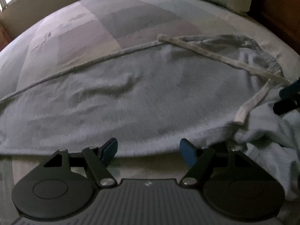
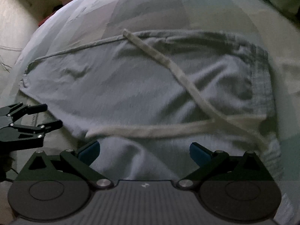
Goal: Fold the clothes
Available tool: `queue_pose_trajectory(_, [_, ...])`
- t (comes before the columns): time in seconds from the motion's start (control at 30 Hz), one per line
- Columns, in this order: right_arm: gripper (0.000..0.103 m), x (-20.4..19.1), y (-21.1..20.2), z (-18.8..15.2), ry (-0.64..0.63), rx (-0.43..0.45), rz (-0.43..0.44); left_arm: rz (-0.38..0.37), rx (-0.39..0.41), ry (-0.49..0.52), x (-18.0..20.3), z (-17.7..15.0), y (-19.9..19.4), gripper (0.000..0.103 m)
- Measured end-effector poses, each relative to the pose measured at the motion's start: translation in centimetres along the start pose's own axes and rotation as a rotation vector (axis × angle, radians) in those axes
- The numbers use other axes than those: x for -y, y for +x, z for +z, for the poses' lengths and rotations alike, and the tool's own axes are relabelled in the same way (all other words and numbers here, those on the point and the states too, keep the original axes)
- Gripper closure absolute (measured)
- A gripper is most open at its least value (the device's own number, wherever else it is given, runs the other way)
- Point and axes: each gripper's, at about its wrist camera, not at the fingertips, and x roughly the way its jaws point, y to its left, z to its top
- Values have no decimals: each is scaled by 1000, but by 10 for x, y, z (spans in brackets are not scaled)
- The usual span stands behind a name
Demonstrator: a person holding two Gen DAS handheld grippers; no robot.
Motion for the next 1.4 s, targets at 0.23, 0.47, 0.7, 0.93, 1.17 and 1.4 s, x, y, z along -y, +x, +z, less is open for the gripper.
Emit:
queue_pose_trajectory(0.23, [0,-22,-5,-20,24,17,-41,-36,-42,43,5,-21,-6,28])
queue_pose_trajectory(0.47, [0,-82,-13,-25,-128,77,-62,-24,-91,21,-13,-46,-12,28])
queue_pose_trajectory(0.7, [0,-145,27,11,-222,159,6,40,-97,-38,-51,-73,-21,28])
queue_pose_trajectory(0.93, [0,-169,97,23,-167,16,-12,117,-112,-95,-96,-97,-33,28])
queue_pose_trajectory(1.17, [0,-171,97,8,-178,-47,-7,103,-78,-85,-137,-86,-33,28])
queue_pose_trajectory(1.4, [0,-182,109,11,-203,-63,-96,103,85,-62,-168,-19,-2,28])
